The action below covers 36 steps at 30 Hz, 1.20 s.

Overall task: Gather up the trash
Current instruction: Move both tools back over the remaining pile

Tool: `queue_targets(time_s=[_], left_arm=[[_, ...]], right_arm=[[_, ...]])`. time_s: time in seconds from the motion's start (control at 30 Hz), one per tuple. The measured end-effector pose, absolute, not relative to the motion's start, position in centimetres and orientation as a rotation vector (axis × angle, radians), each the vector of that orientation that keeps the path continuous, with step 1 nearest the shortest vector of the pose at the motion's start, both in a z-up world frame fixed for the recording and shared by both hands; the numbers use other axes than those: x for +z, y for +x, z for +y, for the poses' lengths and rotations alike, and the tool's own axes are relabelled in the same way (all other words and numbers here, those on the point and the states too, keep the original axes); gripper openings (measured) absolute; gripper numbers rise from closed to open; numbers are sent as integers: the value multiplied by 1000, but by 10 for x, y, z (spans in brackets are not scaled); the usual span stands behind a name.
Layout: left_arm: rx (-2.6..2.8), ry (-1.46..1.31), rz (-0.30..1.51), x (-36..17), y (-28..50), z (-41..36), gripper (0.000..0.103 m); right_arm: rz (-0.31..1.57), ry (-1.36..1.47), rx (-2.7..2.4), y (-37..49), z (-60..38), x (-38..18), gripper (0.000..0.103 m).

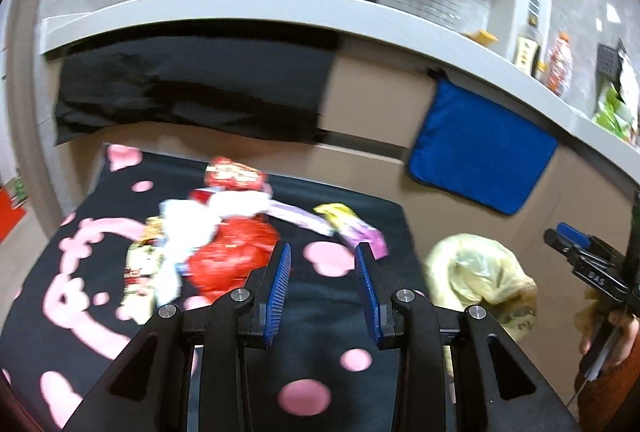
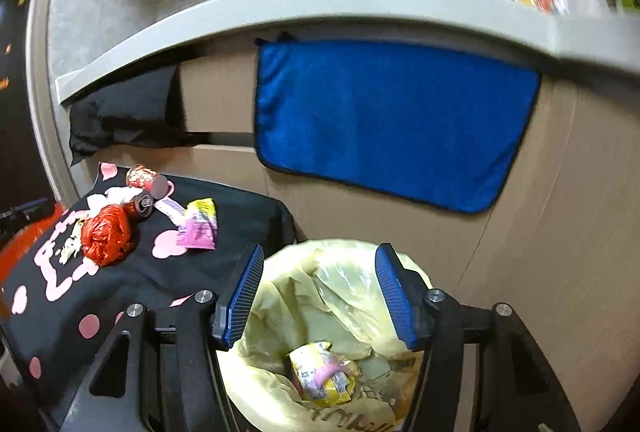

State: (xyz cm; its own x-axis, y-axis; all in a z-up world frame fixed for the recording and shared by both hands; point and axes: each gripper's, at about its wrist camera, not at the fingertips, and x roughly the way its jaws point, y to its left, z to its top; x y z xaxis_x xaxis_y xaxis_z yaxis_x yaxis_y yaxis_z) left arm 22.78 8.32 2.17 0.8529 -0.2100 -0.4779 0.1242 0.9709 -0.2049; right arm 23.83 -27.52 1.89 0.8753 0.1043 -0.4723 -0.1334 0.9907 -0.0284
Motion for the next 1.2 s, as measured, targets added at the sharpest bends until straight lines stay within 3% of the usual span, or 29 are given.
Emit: queue_targets(time_s=[0.6, 1.2], left_arm=[[123, -274, 469, 3, 181, 241, 35], [-92, -384, 697, -84, 296, 219, 35]], right_arm=[[466, -57, 416, 244, -114, 52, 55], [620, -113, 425, 316, -76, -26, 55]])
